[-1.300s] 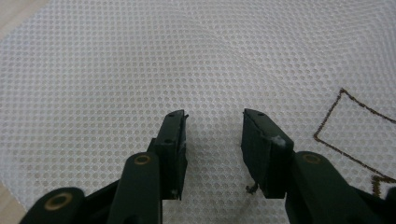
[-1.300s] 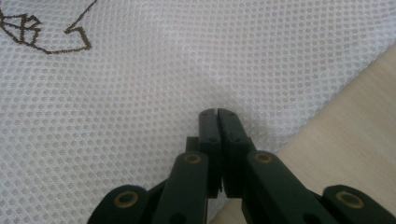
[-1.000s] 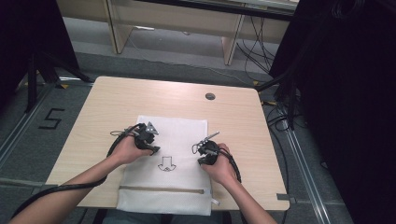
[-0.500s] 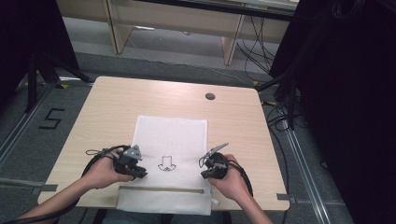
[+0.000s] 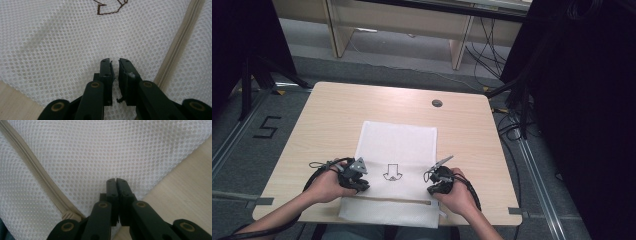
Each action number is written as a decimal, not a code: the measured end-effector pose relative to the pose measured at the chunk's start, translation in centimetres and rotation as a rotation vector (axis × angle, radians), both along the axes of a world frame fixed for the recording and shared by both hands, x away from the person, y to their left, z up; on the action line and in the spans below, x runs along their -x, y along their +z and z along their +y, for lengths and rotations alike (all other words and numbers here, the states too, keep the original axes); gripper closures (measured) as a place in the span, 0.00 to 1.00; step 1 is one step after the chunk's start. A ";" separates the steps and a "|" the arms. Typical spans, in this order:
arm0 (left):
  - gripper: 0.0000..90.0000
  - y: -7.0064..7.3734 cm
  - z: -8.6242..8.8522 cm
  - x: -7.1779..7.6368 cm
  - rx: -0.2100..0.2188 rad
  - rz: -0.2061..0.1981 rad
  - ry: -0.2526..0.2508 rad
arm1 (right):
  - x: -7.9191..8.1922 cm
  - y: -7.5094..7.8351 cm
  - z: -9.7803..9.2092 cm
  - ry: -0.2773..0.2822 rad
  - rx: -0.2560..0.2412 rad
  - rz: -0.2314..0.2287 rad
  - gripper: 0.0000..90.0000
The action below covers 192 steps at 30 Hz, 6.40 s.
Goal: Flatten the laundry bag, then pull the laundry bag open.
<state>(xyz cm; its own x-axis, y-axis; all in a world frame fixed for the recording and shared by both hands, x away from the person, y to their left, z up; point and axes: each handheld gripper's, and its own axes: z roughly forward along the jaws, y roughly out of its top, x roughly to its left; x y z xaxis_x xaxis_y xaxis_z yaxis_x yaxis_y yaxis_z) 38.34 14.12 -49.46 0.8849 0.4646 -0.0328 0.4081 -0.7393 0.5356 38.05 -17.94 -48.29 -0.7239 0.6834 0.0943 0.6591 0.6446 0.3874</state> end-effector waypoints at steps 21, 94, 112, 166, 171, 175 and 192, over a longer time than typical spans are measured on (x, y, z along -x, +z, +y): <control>0.76 -0.6 0.4 -0.8 0.047 -0.093 0.077 | -1.5 0.0 -0.1 -0.115 -0.035 -0.038 0.85; 0.60 -0.2 -2.0 0.1 0.271 -0.099 -0.008 | 1.3 0.3 -2.1 -0.118 -0.064 0.099 1.00; 0.61 0.7 -7.2 0.5 0.290 -0.094 -0.111 | 1.2 0.1 -1.7 -0.111 -0.038 0.076 1.00; 0.90 -0.6 -17.1 1.2 0.155 -0.129 -0.326 | 0.9 0.0 -2.1 -0.102 -0.069 0.091 1.00; 0.90 -0.5 -17.1 0.8 0.202 -0.093 -0.294 | 1.2 0.2 -1.9 -0.151 -0.076 0.137 1.00; 0.90 -0.5 -17.3 0.8 0.193 -0.091 -0.297 | 1.2 0.2 -1.9 -0.152 -0.075 0.139 1.00; 0.91 -0.4 -17.0 1.0 0.167 -0.109 -0.311 | 1.1 0.0 -1.9 -0.094 -0.049 0.078 1.00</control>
